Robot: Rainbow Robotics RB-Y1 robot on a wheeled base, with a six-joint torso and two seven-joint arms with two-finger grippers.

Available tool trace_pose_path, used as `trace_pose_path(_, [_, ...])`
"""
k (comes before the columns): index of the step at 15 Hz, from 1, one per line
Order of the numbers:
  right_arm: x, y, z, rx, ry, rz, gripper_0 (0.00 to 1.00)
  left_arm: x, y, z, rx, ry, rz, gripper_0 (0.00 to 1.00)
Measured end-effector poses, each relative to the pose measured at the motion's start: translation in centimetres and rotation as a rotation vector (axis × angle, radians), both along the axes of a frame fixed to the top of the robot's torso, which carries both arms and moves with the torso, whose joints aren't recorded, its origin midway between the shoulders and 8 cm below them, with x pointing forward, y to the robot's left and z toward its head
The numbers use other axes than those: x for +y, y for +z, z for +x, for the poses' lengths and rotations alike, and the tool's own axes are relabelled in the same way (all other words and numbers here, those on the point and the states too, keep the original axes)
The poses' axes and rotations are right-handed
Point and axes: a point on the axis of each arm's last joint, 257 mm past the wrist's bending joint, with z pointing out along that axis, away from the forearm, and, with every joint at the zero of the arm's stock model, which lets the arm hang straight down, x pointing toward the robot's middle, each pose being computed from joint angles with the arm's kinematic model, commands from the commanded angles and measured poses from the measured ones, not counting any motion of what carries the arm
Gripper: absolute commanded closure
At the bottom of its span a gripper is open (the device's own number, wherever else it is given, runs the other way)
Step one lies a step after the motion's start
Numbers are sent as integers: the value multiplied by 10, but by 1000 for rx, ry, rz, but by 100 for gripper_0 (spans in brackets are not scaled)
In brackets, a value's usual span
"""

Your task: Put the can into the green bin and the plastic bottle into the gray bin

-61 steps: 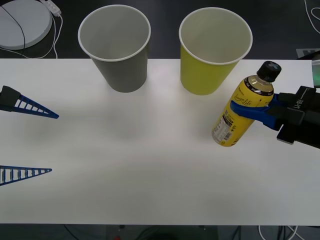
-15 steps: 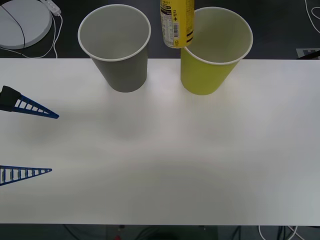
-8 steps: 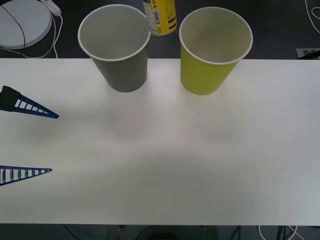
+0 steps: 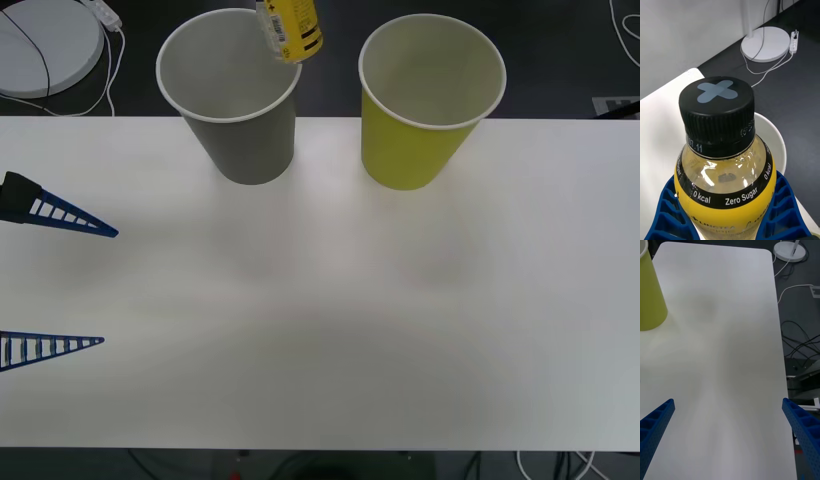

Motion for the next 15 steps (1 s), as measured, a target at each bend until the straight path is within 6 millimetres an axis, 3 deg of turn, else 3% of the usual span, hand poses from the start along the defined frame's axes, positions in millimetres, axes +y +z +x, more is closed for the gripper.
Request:
trace_pose_path(7, [28,-14,26,41,-103,-79,100,0,0,0,0,0,0,0])
trace_pose_path(15, [49,-31,32,48,-155,-131,100,0,0,0,0,0,0,0])
